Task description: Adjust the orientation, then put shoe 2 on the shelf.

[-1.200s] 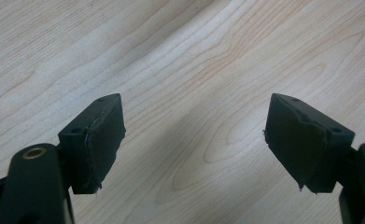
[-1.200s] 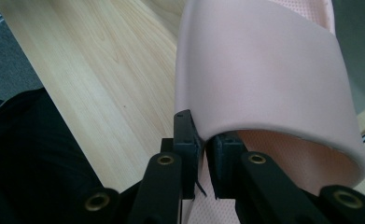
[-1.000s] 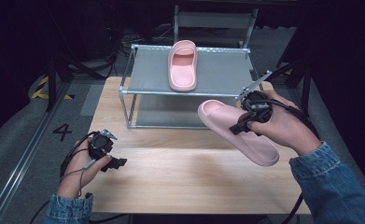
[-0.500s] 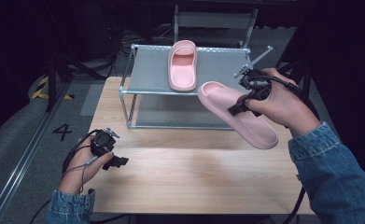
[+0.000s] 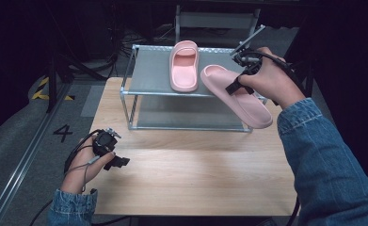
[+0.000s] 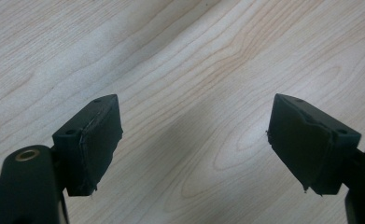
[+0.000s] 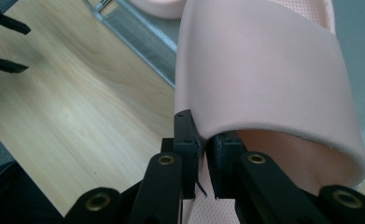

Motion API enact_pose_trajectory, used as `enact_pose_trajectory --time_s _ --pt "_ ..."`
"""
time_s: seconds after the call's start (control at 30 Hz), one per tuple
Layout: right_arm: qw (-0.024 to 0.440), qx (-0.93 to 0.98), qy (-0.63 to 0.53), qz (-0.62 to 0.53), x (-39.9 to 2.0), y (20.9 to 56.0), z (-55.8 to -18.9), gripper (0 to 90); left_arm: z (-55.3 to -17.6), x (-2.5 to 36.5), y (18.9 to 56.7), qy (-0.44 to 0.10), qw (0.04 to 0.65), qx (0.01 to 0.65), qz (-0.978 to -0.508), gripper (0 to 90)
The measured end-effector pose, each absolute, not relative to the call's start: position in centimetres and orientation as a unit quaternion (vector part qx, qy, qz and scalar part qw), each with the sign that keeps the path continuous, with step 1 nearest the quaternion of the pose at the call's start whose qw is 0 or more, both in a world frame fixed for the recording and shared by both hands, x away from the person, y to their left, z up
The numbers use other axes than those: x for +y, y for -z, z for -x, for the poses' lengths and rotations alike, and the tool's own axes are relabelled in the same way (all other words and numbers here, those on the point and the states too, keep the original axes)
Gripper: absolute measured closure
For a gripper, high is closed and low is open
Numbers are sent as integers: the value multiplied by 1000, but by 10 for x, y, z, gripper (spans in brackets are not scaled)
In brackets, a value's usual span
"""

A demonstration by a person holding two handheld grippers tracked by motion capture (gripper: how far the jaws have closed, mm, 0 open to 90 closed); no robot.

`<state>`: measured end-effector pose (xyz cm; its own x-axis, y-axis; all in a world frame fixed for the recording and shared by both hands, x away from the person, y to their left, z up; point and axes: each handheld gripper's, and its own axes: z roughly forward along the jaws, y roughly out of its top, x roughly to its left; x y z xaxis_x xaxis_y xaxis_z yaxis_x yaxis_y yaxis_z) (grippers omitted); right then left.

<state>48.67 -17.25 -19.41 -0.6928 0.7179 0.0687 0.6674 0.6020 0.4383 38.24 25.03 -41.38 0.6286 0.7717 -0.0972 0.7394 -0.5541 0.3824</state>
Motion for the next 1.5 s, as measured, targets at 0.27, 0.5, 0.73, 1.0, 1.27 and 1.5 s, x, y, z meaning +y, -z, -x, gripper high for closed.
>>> enact_pose_trajectory --time_s 0.27,0.5,0.73,1.0,1.27,1.5 --pt "62 885 -205 -414 -168 197 -511 833 -381 252 413 -36 206 427 -880 182" --pt "67 867 -211 -446 -167 206 -534 832 -381 252 415 -35 206 425 -881 183" --pt "67 867 -212 -446 -161 216 -537 830 -382 253 416 -36 202 421 -883 182" --pt "83 865 -239 -433 -167 214 -527 691 -382 253 416 -32 203 423 -882 182" --pt "94 859 -274 -422 -186 208 -498 653 -380 252 416 -34 200 422 -884 182" --pt "92 862 -272 -417 -209 201 -469 677 -380 251 415 -36 200 421 -884 182"
